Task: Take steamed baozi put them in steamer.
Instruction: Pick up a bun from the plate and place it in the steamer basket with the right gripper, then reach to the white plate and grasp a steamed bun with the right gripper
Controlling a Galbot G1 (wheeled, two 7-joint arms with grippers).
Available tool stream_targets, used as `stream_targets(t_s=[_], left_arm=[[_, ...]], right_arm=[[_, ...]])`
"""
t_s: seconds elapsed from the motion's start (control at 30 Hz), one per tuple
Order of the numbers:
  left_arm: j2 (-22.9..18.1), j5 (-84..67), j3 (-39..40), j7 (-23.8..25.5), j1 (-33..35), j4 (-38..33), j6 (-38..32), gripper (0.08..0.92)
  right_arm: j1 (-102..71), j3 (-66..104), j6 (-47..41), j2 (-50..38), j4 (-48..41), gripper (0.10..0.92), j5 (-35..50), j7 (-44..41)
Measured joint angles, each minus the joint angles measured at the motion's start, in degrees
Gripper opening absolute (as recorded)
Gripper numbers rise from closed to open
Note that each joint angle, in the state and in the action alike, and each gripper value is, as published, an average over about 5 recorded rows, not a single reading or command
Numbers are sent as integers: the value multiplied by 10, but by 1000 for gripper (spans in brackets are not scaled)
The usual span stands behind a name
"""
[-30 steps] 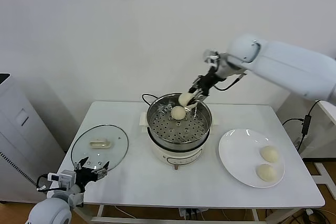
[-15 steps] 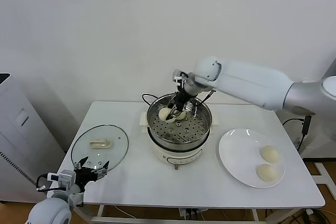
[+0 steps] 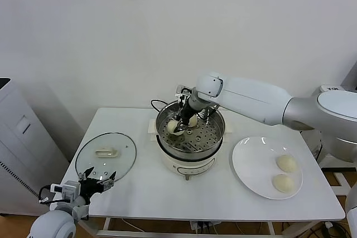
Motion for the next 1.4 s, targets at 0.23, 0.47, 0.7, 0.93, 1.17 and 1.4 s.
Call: stream_targets(t_s=[0.23,0.47,0.7,0.93,1.17,1.4], left_arm=[[-1,0,-1,0,1,-1,-1,823],[-2,0,0,0,1,-1,0,823],[-2,0,1,0,-1,-3,1,823],[-2,1,0,0,1,-3,1,823],[-1,0,-1,0,1,-5,1,823],[-2,0,-1,0,1,-7,1,823]], right_arm=[[-8,3,-1,3,-7,615,-3,9],[2,8,7,-7,-4,794,-2,-7],[46,0,31,-44,7,822,-9,-66],[110,-28,76,-111,25,823,-38,-156],[151,-61,133,-195,45,823,-92,-232],[139,-63,190,-280,60,823,-167,-269]])
